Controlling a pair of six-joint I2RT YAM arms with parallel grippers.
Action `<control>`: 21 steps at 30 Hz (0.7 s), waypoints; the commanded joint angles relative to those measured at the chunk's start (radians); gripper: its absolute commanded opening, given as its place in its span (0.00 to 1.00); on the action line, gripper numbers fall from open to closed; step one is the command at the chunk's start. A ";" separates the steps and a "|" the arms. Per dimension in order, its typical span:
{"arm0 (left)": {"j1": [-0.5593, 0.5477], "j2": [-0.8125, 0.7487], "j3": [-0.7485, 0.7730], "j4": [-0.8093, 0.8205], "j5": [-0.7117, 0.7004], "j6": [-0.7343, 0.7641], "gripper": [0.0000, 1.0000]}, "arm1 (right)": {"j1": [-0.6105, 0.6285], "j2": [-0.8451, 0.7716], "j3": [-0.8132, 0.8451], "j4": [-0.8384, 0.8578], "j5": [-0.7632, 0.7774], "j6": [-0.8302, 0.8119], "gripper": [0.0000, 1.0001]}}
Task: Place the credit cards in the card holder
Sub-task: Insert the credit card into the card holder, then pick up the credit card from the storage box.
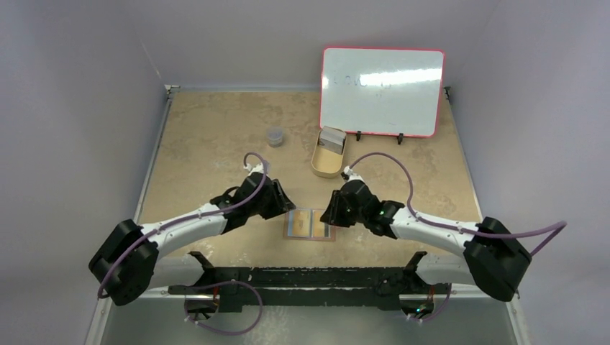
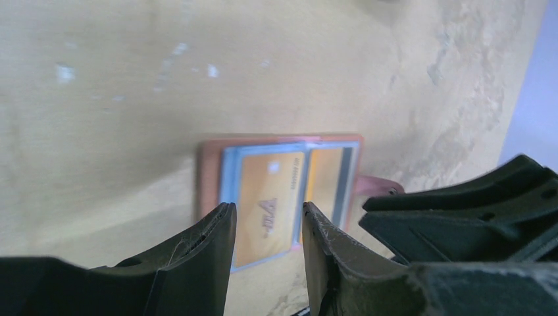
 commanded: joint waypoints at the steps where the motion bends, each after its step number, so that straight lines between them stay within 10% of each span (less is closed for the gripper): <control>1: 0.055 -0.059 -0.029 -0.107 -0.052 0.059 0.41 | 0.013 0.050 0.048 0.054 0.018 -0.011 0.30; 21: 0.081 0.066 -0.190 0.382 0.264 -0.041 0.43 | 0.013 0.213 -0.026 0.141 0.044 -0.014 0.23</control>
